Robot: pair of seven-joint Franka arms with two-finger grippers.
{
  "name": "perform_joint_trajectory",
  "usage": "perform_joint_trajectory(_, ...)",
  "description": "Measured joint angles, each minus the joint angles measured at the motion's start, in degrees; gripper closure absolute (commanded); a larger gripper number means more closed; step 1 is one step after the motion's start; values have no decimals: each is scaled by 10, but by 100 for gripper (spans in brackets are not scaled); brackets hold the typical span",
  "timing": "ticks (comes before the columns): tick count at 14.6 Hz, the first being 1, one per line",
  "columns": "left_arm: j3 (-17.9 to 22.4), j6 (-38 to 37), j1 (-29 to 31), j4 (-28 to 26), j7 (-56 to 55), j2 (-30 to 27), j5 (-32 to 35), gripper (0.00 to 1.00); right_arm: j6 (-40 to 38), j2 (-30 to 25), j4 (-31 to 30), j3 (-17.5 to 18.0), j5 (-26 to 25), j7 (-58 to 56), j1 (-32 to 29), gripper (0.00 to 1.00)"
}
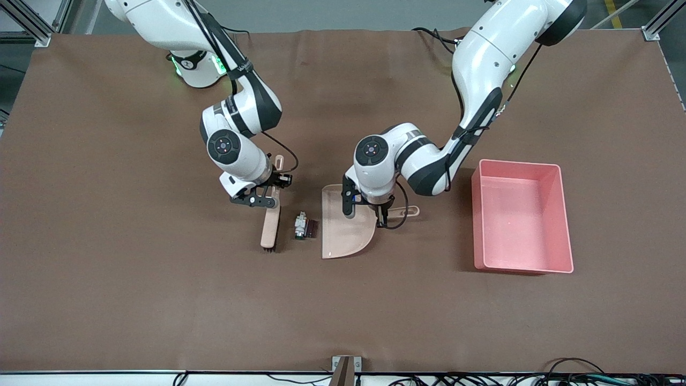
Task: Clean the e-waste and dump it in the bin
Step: 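Lift the brush with the right gripper and carry it toward the dustpan, then sweep the capacitor and switch into the dustpan with the right gripper's brush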
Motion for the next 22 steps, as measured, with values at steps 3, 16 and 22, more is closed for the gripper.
perform_joint_trajectory(3, 0, -2, -3, 4, 0, 2, 0, 88, 7, 0, 0, 0, 0, 8, 7, 100)
perform_joint_trajectory(16, 1, -12, -14, 27, 2, 16, 0, 89, 23, 33, 23, -2, 1, 26, 32, 100)
perform_joint_trajectory(22, 1, -13, -14, 29, 2, 17, 0, 90, 22, 66, 51, 0, 3, 27, 37, 100)
